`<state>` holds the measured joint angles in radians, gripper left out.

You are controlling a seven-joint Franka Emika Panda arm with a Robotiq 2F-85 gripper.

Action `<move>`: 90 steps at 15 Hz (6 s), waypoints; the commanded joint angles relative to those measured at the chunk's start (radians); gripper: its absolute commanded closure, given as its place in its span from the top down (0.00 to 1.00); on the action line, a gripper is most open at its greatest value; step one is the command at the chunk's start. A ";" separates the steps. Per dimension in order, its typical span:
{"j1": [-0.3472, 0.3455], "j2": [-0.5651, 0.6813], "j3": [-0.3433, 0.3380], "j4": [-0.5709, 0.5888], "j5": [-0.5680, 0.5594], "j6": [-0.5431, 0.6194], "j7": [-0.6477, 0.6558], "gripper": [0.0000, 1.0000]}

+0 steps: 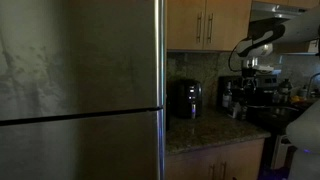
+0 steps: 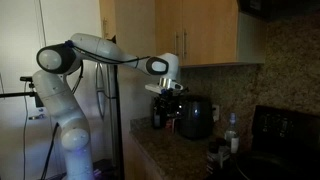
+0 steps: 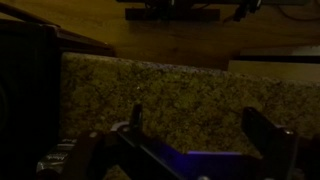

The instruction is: Move the frying pan forward.

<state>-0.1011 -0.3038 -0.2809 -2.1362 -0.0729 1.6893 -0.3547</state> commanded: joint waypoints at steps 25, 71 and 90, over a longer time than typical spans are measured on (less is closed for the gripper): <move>-0.343 0.565 -0.121 0.321 -0.143 0.770 -0.219 1.00; -0.643 1.079 -0.023 0.933 0.026 0.381 -0.466 1.00; -0.607 1.021 0.013 0.806 0.060 0.384 -0.388 0.03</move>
<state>-0.7287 0.8056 -0.2807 -1.2080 -0.0369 2.0520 -0.7677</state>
